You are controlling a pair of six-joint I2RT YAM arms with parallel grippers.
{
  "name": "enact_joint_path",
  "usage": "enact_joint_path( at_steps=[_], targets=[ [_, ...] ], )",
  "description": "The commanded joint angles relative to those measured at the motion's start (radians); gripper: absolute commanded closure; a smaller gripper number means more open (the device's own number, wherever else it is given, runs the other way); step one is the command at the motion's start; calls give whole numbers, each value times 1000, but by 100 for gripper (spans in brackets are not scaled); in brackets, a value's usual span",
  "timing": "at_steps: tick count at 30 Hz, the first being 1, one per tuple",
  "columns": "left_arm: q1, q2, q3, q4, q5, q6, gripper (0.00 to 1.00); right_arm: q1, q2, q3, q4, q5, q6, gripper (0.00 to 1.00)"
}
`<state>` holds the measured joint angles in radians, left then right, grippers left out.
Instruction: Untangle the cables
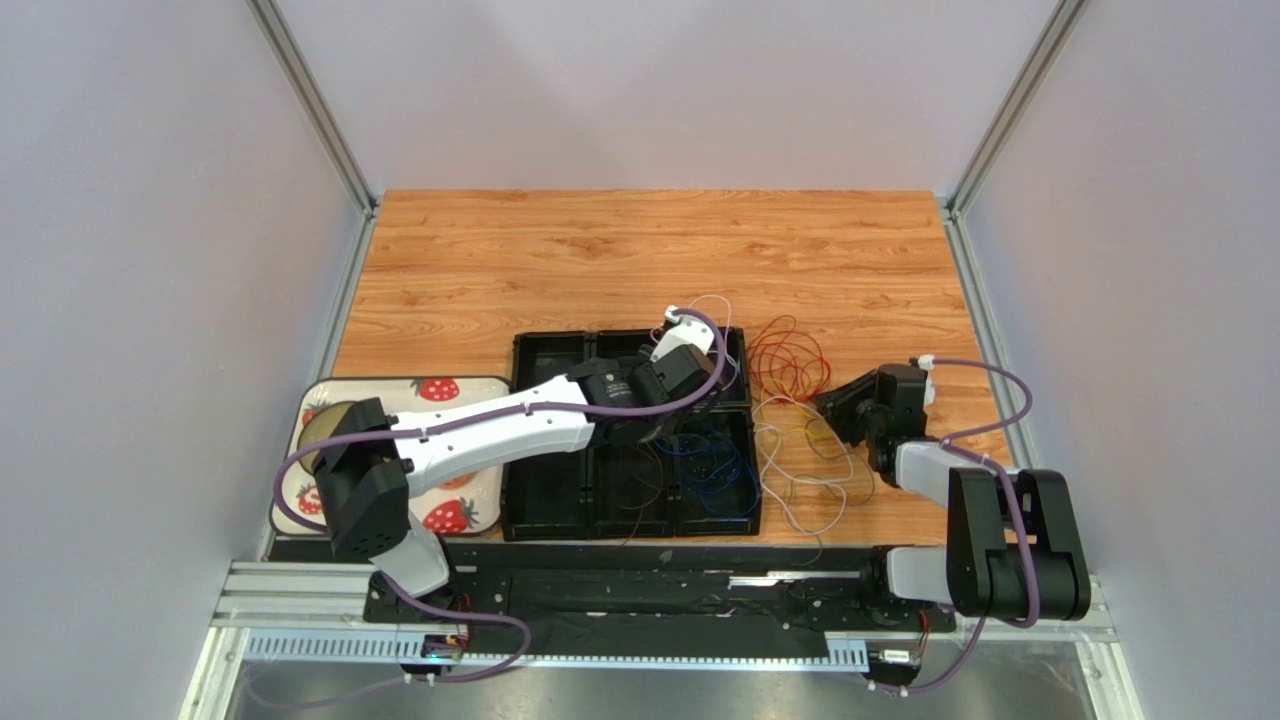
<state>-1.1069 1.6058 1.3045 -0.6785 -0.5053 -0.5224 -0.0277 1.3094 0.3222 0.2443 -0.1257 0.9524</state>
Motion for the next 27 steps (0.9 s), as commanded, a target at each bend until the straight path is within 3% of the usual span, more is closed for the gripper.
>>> enact_joint_path(
  at_steps=[1, 17, 27],
  targets=[
    [31, -29, -20, -21, -38, -65, 48, -1, 27, 11, -45, -3, -26, 69],
    [45, 9, -54, 74, 105, -96, 59, -1, 28, 11, -45, -3, -27, 69],
    [45, 20, -60, 68, 117, -113, 66, -1, 31, 11, -45, -6, -27, 70]
  ],
)
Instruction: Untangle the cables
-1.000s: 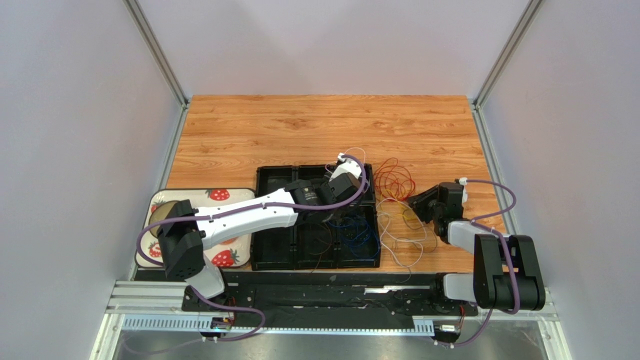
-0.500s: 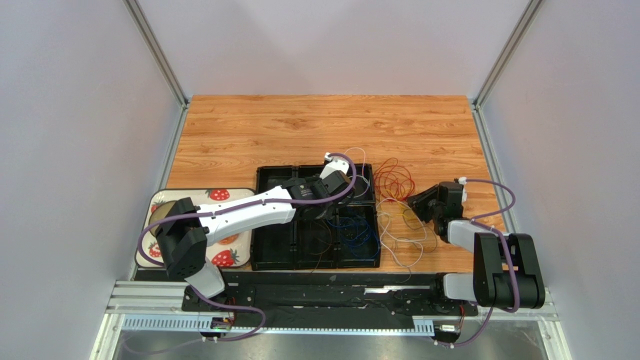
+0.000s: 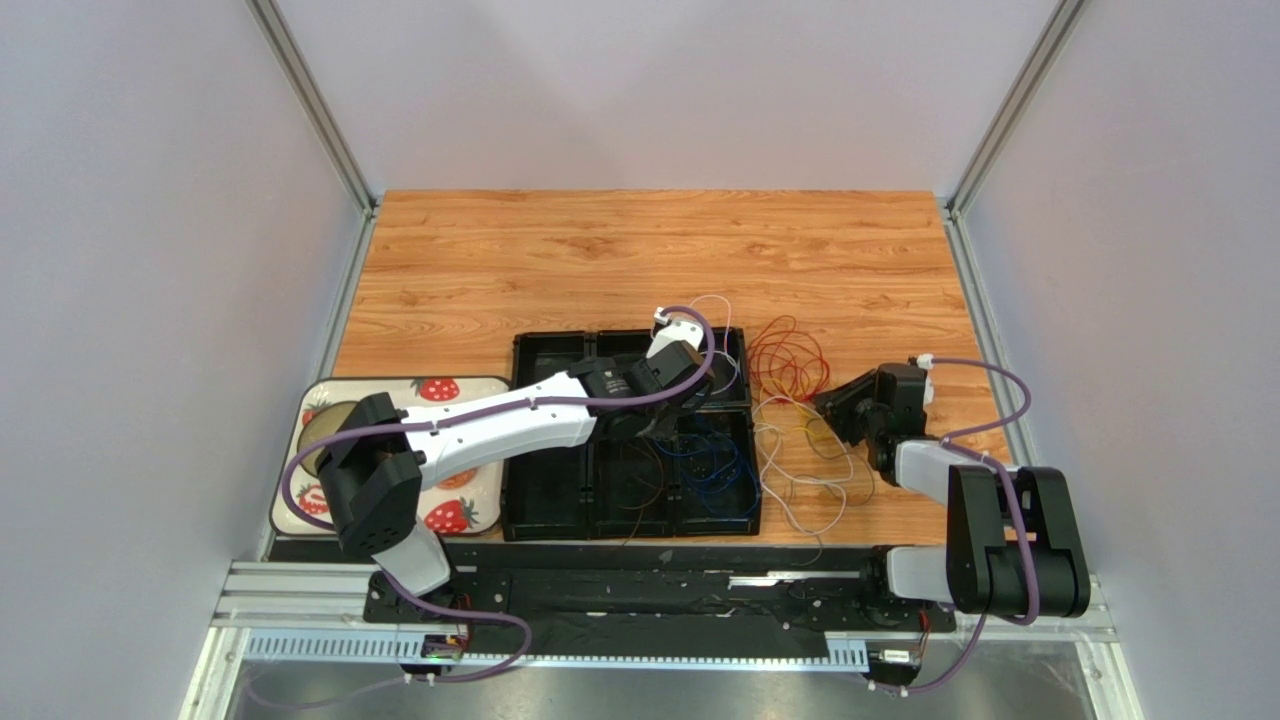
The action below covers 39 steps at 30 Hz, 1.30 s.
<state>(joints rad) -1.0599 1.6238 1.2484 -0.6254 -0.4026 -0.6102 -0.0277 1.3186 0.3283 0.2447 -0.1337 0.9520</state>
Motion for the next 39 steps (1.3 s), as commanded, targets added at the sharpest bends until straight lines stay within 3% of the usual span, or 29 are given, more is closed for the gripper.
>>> enact_joint_path(
  at_steps=[1, 5, 11, 20, 31, 34, 35, 39],
  targets=[
    [-2, -2, -6, 15, 15, -26, 67, -1, 24, 3, -45, 2, -27, 70],
    [0, -8, -4, 12, 10, -25, 74, -1, 22, 5, -44, 2, -27, 70],
    [-5, -10, 9, 30, 47, -26, 95, -3, 24, 5, -44, 0, -27, 71],
    [-58, 79, 80, 92, 117, -34, 100, -2, 22, 3, -44, 2, -27, 71],
    [-83, 180, 129, 118, 151, -36, 100, -1, 22, 5, -44, 0, -27, 71],
    [-84, 186, 146, 98, 140, -31, 94, -1, 22, 5, -44, -1, -29, 71],
    [-87, 183, 148, 90, 133, -28, 86, -3, 21, 3, -41, -1, -30, 71],
    [-97, 151, 167, 53, 76, -25, 75, -1, 7, -8, -30, 0, -27, 70]
  ],
)
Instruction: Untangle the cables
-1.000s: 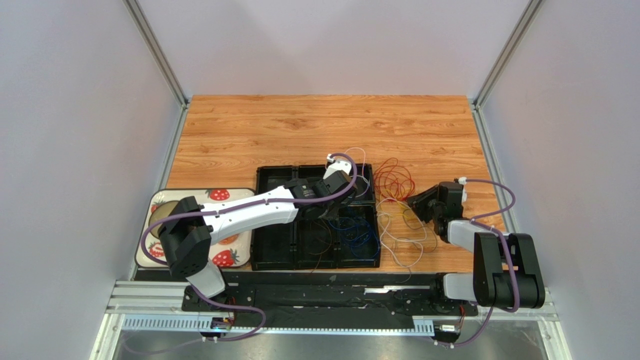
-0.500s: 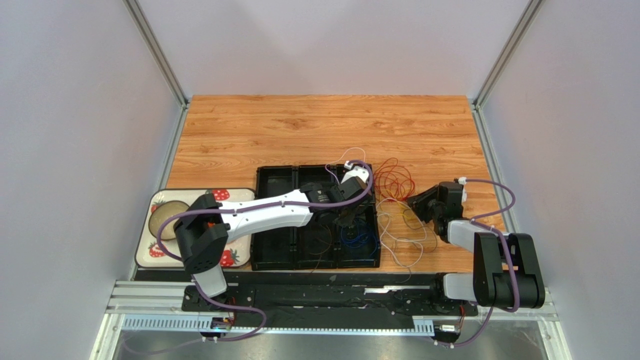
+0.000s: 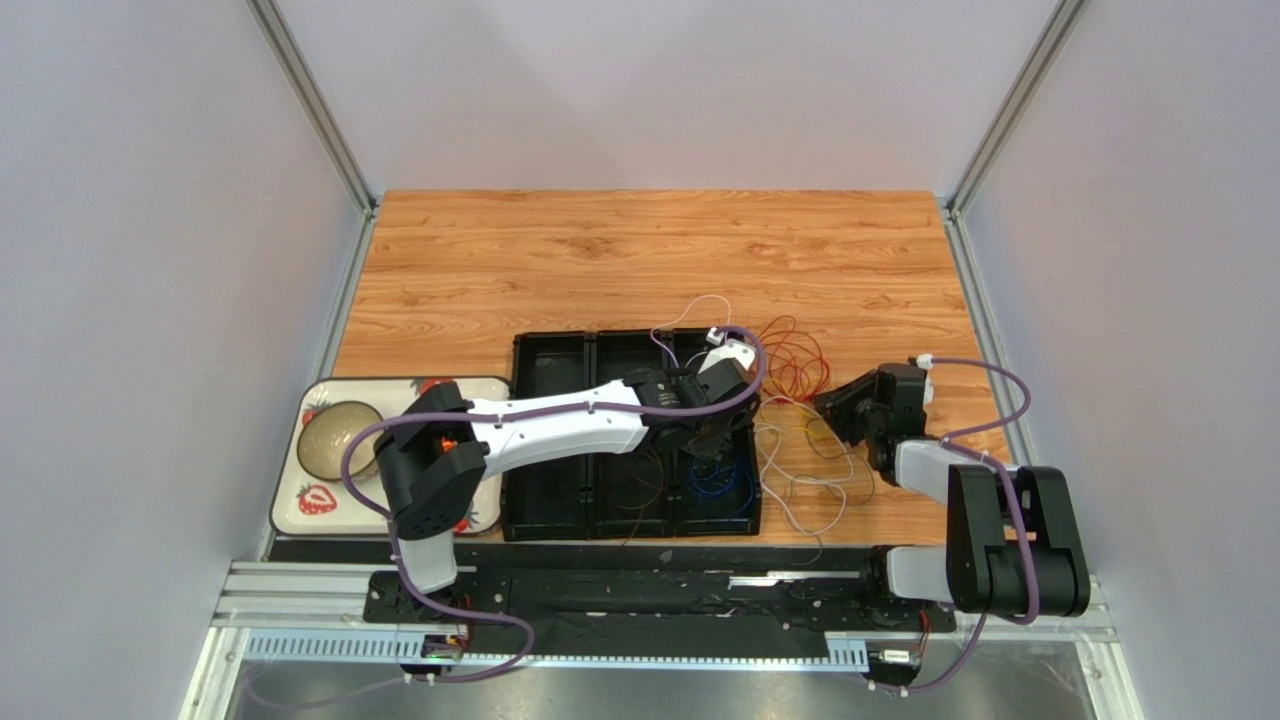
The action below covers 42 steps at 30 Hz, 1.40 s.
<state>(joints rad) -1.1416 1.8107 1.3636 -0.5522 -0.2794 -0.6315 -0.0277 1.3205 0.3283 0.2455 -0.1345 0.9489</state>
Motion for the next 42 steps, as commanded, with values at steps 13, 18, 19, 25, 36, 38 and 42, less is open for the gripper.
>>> enact_joint_path(
  at_steps=[13, 18, 19, 25, 36, 38, 42],
  targets=[
    [-41, -42, 111, -146, -144, -14, 66, 0, 11, -3, -34, -4, -32, 71],
    [-43, -36, 120, -176, -145, -13, 59, 2, 6, -2, -34, -1, -33, 71],
    [-41, -36, 120, -179, -145, -17, 58, 3, 6, -2, -34, -1, -35, 71],
    [-52, -45, 137, -213, -168, -20, 51, 11, -6, -2, -41, 10, -39, 71],
    [-55, -131, 180, -216, -182, 9, 17, 12, -90, 77, -231, -5, -56, 100],
    [-53, -149, 189, -216, -184, 12, 17, 12, -168, 101, -288, -4, -68, 100],
    [-55, -174, 204, -203, -179, 27, 16, 15, -311, 208, -504, 27, -123, 100]
  ],
)
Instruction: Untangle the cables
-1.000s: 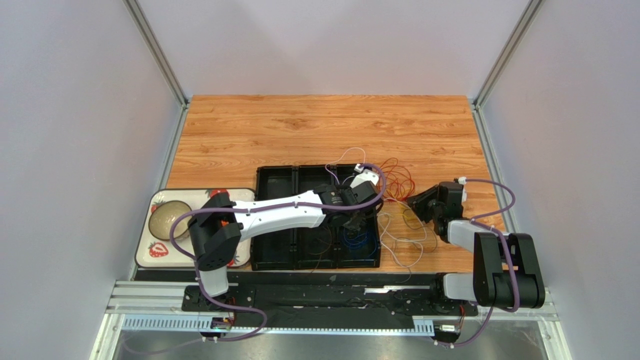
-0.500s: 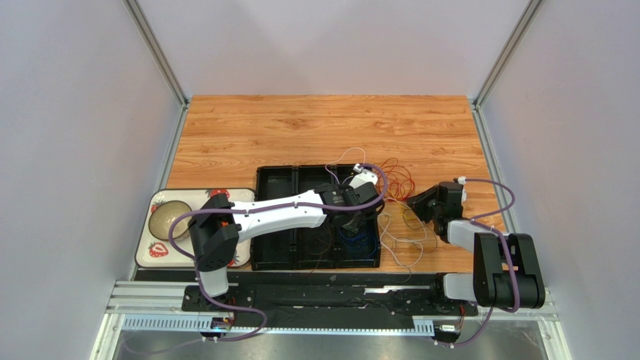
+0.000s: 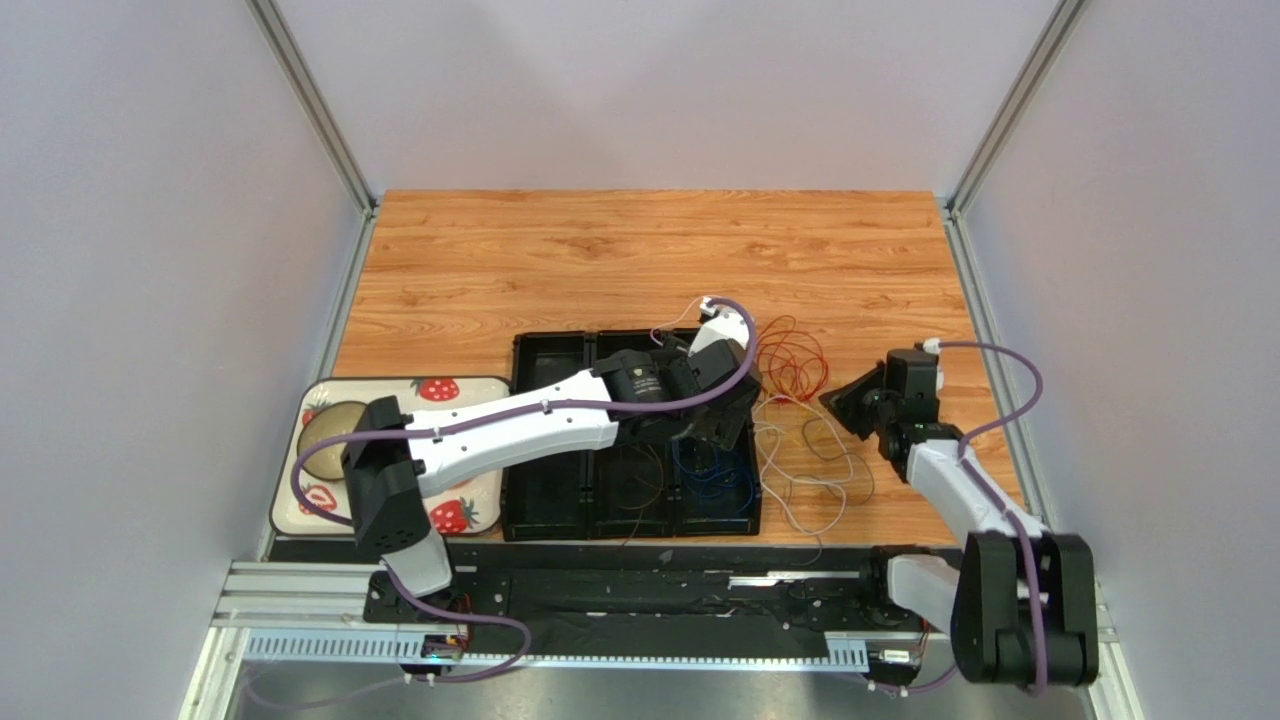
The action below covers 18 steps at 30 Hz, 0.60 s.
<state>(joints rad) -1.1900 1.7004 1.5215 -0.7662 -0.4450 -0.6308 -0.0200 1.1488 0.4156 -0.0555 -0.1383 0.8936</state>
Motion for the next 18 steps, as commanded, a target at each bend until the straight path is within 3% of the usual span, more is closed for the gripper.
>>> enact_joint_path(
  at_steps=[1, 6, 12, 16, 18],
  targets=[
    [-6, -67, 48, 15, -15, 32, 16, 8, -161, 173, -239, 37, -76, 100],
    [-10, -105, 23, 114, 28, 72, 16, 14, -250, 336, -430, 42, -122, 100],
    [-10, -189, -79, 266, 91, 106, 17, 60, -313, 526, -541, 32, -188, 100],
    [-10, -249, -156, 343, 94, 120, 18, 78, -342, 623, -529, -35, -251, 100],
    [-10, -294, -219, 425, 130, 137, 17, 83, -415, 614, -403, -122, -289, 100]
  ],
)
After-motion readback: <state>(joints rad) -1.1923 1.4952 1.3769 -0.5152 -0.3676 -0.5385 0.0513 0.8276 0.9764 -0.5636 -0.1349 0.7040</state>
